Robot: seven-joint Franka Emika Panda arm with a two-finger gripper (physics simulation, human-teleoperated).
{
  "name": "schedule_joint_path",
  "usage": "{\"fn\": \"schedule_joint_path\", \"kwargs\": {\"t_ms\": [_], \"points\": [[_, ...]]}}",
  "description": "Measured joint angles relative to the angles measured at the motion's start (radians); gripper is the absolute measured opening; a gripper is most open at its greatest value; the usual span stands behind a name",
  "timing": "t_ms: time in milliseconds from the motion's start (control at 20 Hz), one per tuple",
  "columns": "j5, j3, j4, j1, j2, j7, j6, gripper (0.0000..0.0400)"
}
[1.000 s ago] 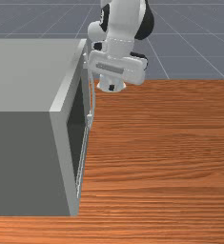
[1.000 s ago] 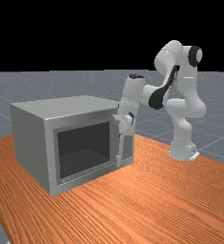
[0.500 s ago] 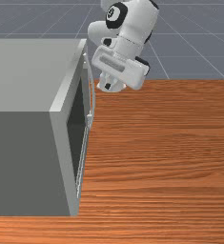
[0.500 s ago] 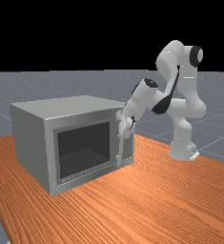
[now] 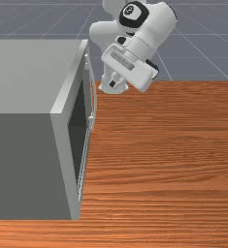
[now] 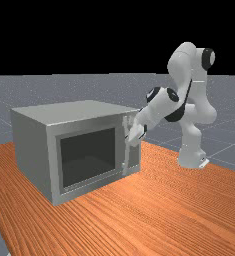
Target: Open the microwave
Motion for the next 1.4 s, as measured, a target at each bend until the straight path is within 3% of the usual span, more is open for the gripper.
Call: {"fn": "schedule_joint_path", "kwargs": {"t_ms": [50,150,200,350,400,450,500,600,650,700,800,850,950,1000,1100,1150,1250,1400], "points": [[-0.048,0.010,-0.002,0.012,-0.001,0.046,-0.017,0.0000],[0.013,0.015,0.013,0.024,-0.001,0.018,0.000,0.0000],[-0.035,0.025,0.010,0.032,0.000,0.059,-0.029,0.0000],[-0.025,0.057,-0.022,0.060,-0.030,0.038,0.009,0.0000],[-0.054,0.077,-0.026,0.078,-0.029,0.076,-0.026,0.0000],[-0.182,0.107,-0.034,0.106,-0.013,0.237,-0.133,0.0000],[-0.218,0.120,-0.040,0.123,-0.011,0.284,-0.158,0.0000],[-0.163,0.125,-0.026,0.136,-0.010,0.280,-0.148,0.0000],[-0.270,0.135,-0.041,0.148,0.000,0.399,-0.218,0.0000],[-0.300,0.139,-0.043,0.153,0.002,0.437,-0.242,0.0000],[-0.274,0.139,-0.040,0.152,-0.006,0.409,-0.214,0.0000],[-0.325,0.147,-0.033,0.166,0.016,0.515,-0.312,0.0000],[-0.343,0.152,-0.034,0.168,0.012,0.538,-0.339,0.0000],[-0.331,0.152,-0.038,0.166,0.003,0.513,-0.318,0.0000],[-0.266,0.149,0.018,0.178,0.049,0.557,-0.444,0.0000],[-0.273,0.146,-0.019,0.169,0.025,0.557,-0.430,0.0000],[-0.532,0.142,-0.177,0.157,-0.025,0.557,-0.434,0.0000],[-0.502,0.130,-0.205,0.136,-0.045,0.557,-0.373,0.0000]]}}
